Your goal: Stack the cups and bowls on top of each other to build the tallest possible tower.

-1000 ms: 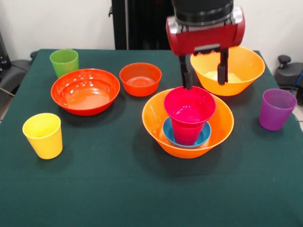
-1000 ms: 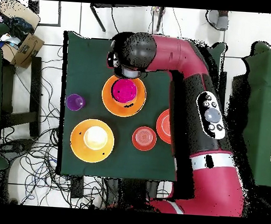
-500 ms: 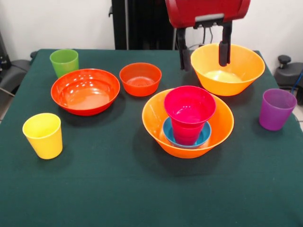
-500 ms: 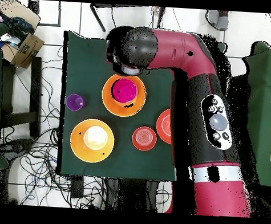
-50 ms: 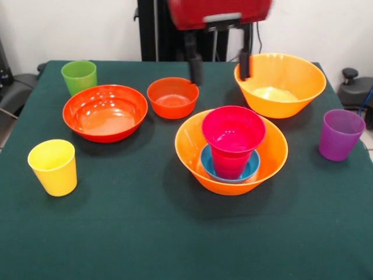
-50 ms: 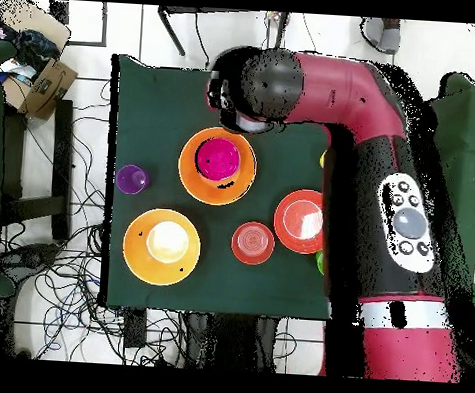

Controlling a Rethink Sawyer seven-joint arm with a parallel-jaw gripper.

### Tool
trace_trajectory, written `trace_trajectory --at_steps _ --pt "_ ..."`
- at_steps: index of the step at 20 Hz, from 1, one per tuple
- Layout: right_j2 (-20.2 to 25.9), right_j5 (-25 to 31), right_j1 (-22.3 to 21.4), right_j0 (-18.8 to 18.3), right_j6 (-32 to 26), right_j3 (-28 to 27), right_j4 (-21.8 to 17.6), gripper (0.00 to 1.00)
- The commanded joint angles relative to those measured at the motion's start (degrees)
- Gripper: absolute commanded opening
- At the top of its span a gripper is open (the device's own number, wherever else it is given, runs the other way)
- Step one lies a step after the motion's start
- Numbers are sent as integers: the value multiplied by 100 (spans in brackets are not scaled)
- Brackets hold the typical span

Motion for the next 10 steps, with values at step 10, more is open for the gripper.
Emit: trace_trajectory --at_steps 10 --pt "461 1433 1033 -511 -2867 -1433 -816 100"
